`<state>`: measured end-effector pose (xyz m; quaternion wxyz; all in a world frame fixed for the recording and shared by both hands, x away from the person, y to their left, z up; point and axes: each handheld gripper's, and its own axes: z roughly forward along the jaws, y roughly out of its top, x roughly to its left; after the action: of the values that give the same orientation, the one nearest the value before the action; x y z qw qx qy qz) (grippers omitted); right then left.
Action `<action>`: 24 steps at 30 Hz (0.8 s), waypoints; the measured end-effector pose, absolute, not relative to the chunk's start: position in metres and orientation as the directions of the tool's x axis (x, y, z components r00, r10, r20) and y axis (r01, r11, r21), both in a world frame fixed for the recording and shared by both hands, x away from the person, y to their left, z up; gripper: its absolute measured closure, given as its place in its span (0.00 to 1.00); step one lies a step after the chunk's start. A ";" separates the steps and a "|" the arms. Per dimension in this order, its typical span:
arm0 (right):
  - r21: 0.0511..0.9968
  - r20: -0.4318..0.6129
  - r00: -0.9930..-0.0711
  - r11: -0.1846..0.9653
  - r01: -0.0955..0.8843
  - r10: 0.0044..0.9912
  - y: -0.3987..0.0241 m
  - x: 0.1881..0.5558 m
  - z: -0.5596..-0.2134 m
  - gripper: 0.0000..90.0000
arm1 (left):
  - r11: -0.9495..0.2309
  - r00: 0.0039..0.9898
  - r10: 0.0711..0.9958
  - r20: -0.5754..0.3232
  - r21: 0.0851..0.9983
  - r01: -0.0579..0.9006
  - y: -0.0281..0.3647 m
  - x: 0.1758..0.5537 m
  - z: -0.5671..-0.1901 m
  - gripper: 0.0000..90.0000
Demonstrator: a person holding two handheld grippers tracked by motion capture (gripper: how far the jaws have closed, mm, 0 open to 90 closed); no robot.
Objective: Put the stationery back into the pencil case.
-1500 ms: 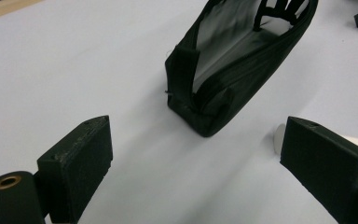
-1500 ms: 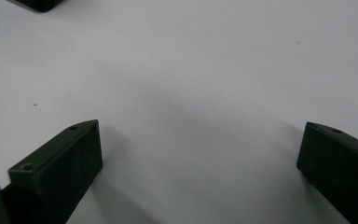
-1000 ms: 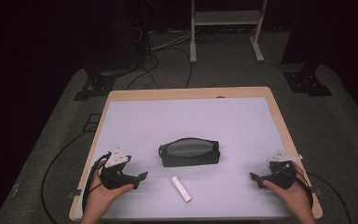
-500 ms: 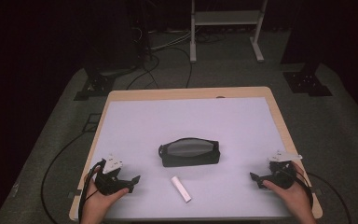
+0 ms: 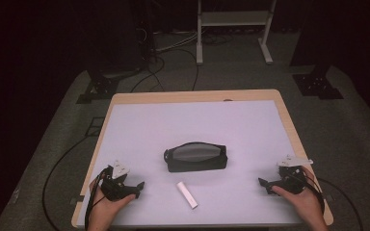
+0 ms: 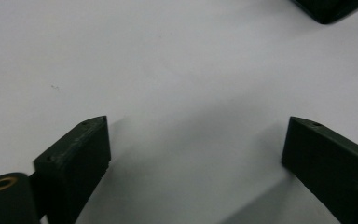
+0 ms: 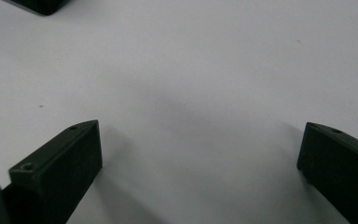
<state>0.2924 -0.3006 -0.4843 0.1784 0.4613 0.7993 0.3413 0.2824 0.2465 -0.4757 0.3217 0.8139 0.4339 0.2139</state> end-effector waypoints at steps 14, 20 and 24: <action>0.737 0.042 -0.545 0.343 0.583 0.838 -0.283 0.283 -0.461 0.00 | -0.383 0.526 0.850 0.025 0.714 0.586 0.250 0.284 -0.479 0.03; 0.743 0.042 -0.560 0.349 0.571 0.827 -0.272 0.284 -0.457 0.05 | -0.383 0.526 0.850 0.025 0.714 0.586 0.250 0.284 -0.479 0.03; 0.741 0.045 -0.575 0.359 0.568 0.817 -0.263 0.283 -0.455 0.07 | -0.384 0.526 0.850 0.025 0.713 0.586 0.250 0.284 -0.479 0.03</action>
<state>0.2832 -0.2633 -0.4555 0.1685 0.4293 0.8068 0.3694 0.2841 0.2501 -0.4792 0.3324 0.8077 0.4446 0.1984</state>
